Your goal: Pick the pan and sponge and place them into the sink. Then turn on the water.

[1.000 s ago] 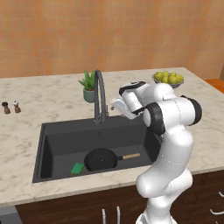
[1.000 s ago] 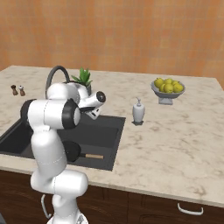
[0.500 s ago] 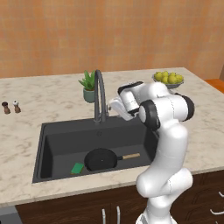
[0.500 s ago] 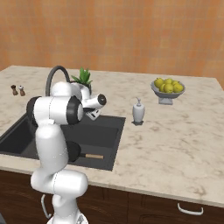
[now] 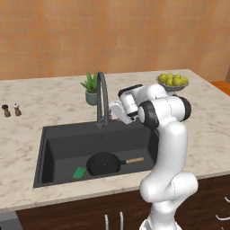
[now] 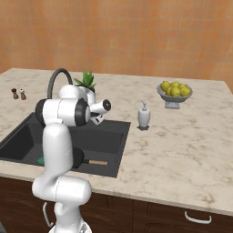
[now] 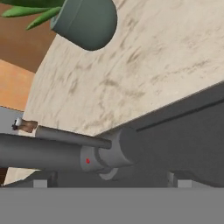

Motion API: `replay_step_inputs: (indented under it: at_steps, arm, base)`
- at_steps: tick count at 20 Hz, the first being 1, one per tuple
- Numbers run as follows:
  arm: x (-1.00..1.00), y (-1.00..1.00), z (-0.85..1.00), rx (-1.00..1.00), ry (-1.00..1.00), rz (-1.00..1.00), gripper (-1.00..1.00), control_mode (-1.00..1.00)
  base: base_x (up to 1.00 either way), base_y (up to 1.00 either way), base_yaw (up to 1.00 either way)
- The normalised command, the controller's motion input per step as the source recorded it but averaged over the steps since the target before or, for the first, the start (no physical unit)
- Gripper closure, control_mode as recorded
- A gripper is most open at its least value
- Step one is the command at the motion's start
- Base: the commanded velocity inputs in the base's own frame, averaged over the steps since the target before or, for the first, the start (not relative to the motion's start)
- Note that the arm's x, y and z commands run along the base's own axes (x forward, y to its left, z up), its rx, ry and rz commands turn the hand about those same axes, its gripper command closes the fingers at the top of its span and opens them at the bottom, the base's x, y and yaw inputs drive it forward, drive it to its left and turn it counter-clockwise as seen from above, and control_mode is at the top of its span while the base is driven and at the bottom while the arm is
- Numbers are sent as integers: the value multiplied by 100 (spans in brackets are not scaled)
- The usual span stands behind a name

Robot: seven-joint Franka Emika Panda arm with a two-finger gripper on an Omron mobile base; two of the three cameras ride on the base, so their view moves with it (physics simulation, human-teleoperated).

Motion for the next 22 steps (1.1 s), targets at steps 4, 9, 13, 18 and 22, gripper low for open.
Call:
replay_step_inputs:
  at_steps: [4, 9, 13, 18, 22]
  arm:
    - [26, 12, -20, 1, 0, 0, -100, -100]
    - [26, 9, -14, 0, 0, 0, -100, -100]
    - [23, 0, -12, 0, 0, 0, -100, -100]
    - [20, 0, -12, 0, 0, 0, -100, -100]
    - [14, 0, -8, 0, 0, 0, 100, -100]
  base:
    - [0, 0, 0]
    - [0, 0, 0]
    - [0, 0, 0]
    - [0, 0, 0]
    - [0, 0, 0]
